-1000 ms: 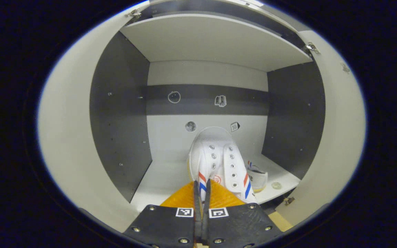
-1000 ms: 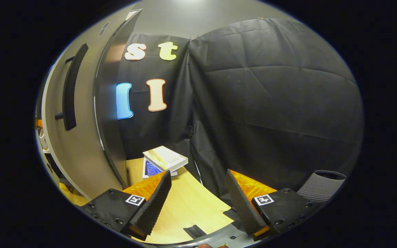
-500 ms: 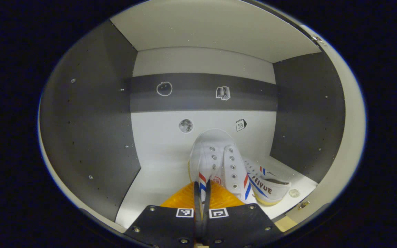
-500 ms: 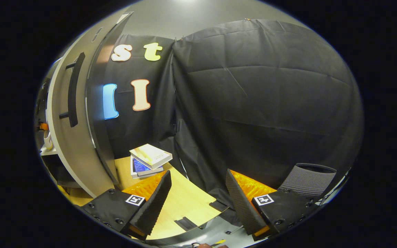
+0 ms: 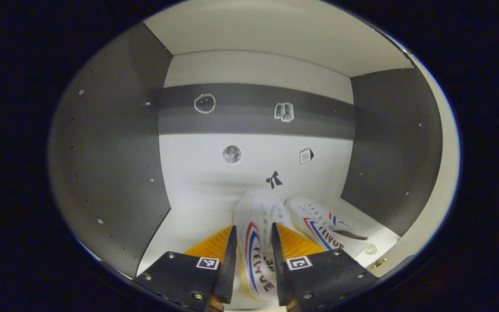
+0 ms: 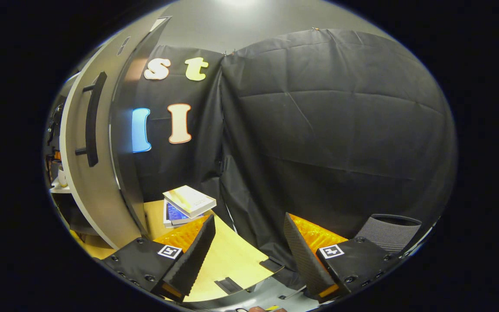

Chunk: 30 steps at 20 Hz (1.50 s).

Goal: Grab one shoe with the right hand and put it into the shoe cabinet, grab the other shoe with the left hand and put it into the shoe cabinet; then close the right door with the right hand and the left door with the left hand.

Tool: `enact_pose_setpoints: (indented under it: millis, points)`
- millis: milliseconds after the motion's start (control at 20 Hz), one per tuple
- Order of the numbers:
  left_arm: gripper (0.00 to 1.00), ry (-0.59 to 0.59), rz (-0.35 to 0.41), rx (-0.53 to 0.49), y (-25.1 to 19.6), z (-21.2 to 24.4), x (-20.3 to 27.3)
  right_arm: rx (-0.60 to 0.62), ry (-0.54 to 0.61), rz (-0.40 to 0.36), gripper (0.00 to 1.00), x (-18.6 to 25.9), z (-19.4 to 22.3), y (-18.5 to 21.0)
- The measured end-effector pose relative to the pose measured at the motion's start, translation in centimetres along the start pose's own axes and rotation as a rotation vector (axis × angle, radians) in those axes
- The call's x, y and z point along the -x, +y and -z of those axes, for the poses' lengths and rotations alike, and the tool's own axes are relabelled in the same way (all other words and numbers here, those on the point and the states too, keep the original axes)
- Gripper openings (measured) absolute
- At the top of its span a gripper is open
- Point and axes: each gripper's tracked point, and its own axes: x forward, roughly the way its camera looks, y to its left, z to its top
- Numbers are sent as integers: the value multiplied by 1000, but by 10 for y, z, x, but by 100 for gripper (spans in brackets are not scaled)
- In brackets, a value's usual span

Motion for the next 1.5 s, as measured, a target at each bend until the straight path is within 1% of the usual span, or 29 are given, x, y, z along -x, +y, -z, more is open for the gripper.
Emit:
enact_pose_setpoints:
  millis: [100, 150, 250, 400, 450, 550, 700, 750, 950, 1050, 1100, 1150, 1200, 1250, 1300, 1400, 1450, 1500]
  points:
    - [80, -70, -35, -37, 2, -22, 16, -17, -13, -36, 97, -9, -8, 7]
    - [96, -76, -36, -60, 1, -30, 40, -22, -23, -60, 97, -13, -15, 12]
    - [96, -87, -36, -71, -7, -37, 63, -22, -46, -110, 97, -23, -28, 21]
    - [96, -97, -32, -25, -21, -39, 104, -15, -87, -189, 97, -39, -52, 37]
    - [100, -100, -37, -12, -24, -39, 118, -17, -103, -220, 97, -42, -63, 44]
    - [100, -108, -37, -1, -32, -37, 142, -16, -133, -281, 99, -51, -83, 57]
    - [100, -132, -92, -31, -36, -38, 182, -12, -171, -387, 97, -56, -109, 77]
    - [100, -141, -108, -34, -39, -38, 195, -5, -180, -423, 99, -57, -115, 83]
    - [100, -168, -205, -55, -53, -23, 260, 27, -195, -565, 99, -53, -135, 107]
    - [96, -163, -230, -83, -63, -15, 285, 35, -192, -639, 97, -49, -137, 125]
    - [96, -157, -241, -106, -66, -12, 295, 35, -189, -674, 97, -46, -139, 134]
    - [100, -151, -254, -130, -69, -10, 304, 33, -189, -709, 98, -42, -142, 142]
    - [100, -148, -271, -146, -69, -9, 313, 31, -186, -739, 99, -41, -147, 151]
    - [100, -145, -278, -149, -71, -7, 319, 30, -179, -764, 97, -36, -149, 157]
    - [100, -137, -276, -140, -73, -6, 323, 26, -169, -784, 99, -31, -148, 163]
    - [100, -98, -265, -103, -74, 9, 327, 27, -155, -827, 97, -18, -149, 175]
    - [100, -90, -275, -86, -70, 10, 328, 34, -157, -820, 97, -16, -151, 174]
    - [100, -81, -283, -71, -67, 11, 328, 39, -162, -809, 91, -17, -152, 172]
